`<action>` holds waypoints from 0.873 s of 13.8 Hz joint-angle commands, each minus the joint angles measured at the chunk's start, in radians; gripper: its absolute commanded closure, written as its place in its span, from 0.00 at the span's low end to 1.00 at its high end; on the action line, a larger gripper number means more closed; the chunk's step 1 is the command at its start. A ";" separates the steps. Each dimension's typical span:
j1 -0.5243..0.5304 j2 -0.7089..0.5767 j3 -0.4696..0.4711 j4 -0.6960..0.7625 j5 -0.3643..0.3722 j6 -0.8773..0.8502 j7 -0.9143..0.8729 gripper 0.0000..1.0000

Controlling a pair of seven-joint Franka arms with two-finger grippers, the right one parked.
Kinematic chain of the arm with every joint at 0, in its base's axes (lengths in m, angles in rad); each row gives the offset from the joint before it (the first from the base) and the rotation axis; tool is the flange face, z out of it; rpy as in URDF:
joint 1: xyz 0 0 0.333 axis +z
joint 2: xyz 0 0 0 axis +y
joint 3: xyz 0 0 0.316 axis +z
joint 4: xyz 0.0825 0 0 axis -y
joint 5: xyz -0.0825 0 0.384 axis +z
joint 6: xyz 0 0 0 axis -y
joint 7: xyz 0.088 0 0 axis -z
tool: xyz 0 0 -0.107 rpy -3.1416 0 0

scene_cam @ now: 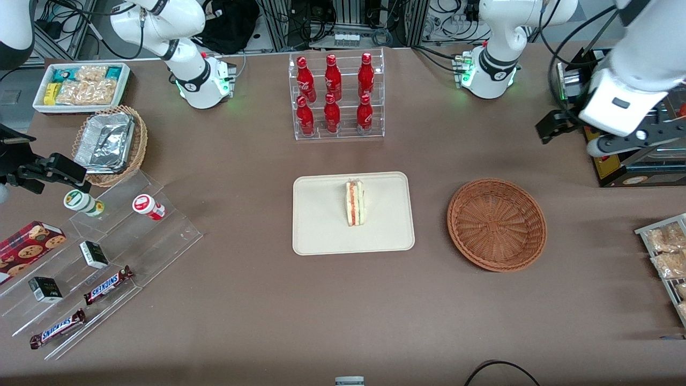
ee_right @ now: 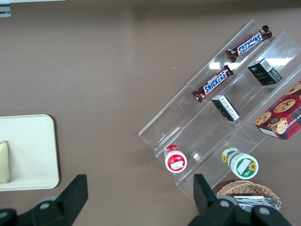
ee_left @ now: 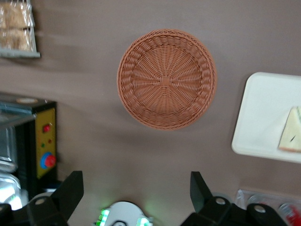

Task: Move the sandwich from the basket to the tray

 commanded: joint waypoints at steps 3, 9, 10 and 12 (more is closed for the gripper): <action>0.098 0.024 -0.018 0.065 -0.017 -0.024 0.182 0.00; 0.219 -0.008 -0.125 0.037 -0.011 -0.028 0.173 0.00; 0.219 -0.018 -0.125 0.034 -0.009 -0.030 0.170 0.00; 0.224 -0.026 -0.123 0.027 -0.009 -0.039 0.168 0.00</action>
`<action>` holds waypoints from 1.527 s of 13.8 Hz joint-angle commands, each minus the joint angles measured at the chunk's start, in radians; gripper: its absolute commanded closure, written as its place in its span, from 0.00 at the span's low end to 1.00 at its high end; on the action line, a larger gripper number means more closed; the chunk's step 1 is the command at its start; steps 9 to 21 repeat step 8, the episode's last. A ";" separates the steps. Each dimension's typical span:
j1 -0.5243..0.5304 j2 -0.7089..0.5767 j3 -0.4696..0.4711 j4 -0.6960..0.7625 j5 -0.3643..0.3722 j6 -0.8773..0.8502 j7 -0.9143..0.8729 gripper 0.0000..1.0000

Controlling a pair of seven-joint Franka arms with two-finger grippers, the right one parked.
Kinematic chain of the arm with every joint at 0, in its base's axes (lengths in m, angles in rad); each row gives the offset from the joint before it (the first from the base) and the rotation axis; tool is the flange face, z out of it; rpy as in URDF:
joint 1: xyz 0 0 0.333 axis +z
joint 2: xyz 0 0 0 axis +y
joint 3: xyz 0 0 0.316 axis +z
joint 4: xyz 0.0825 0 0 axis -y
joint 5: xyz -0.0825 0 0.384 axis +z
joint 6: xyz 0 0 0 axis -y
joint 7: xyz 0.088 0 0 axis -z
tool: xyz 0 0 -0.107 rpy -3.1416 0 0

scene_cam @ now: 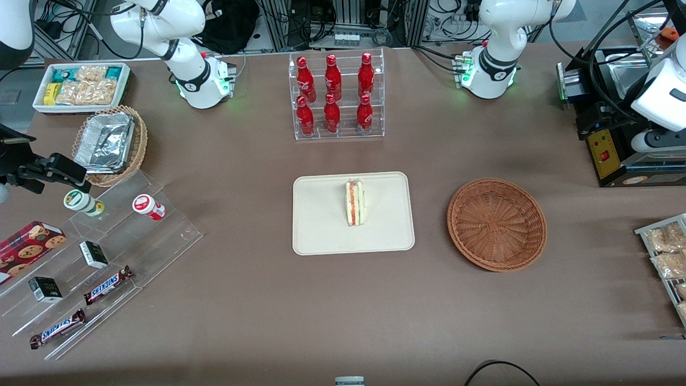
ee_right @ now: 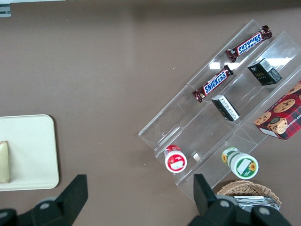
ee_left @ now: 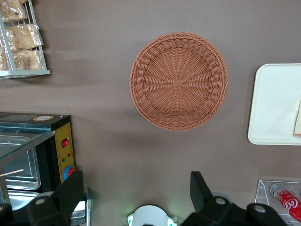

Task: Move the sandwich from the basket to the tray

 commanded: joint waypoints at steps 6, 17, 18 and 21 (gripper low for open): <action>0.015 -0.017 0.039 0.005 -0.072 -0.035 0.005 0.00; 0.000 -0.014 0.048 0.005 -0.063 -0.036 -0.004 0.00; 0.000 -0.014 0.048 0.005 -0.063 -0.036 -0.004 0.00; 0.000 -0.014 0.048 0.005 -0.063 -0.036 -0.004 0.00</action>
